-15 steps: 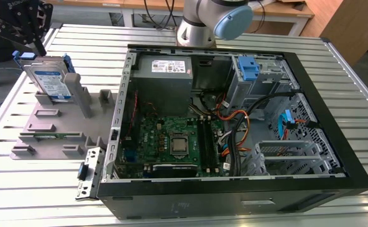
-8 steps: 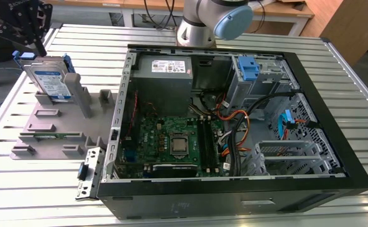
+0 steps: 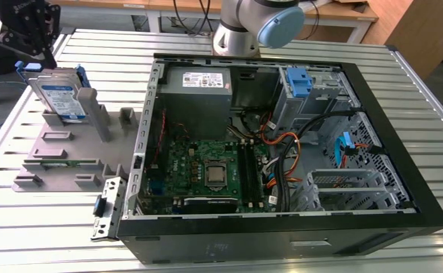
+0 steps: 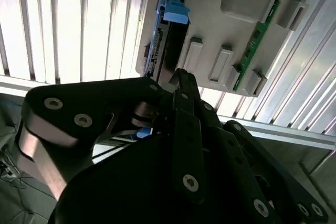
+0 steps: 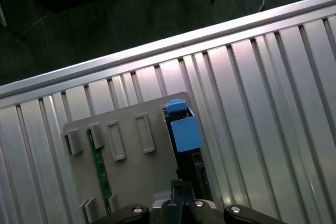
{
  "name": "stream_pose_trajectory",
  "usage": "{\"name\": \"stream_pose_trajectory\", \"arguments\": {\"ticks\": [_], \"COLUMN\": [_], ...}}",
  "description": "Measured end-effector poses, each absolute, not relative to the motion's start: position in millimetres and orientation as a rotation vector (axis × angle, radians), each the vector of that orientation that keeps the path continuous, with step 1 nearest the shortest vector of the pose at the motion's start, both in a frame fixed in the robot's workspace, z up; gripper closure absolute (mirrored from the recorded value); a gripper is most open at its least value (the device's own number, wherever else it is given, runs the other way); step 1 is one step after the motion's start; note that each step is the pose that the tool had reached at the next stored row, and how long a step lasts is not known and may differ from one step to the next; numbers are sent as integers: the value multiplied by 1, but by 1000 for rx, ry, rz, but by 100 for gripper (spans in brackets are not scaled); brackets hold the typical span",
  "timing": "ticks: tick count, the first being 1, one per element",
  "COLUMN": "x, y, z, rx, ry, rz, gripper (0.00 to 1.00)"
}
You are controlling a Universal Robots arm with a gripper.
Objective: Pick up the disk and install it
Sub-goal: 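Pick up the disk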
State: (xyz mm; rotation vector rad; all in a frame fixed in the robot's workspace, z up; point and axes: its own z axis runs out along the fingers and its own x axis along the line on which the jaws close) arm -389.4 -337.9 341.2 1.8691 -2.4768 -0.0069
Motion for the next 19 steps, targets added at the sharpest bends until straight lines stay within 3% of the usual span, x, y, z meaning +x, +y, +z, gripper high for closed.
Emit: {"name": "stream_pose_trajectory", "arguments": {"ticks": [19], "x": [-391], "y": [-336], "z": [337], "rx": [2073], "ry": [-2325], "rz": [-24], "gripper": [89]}}
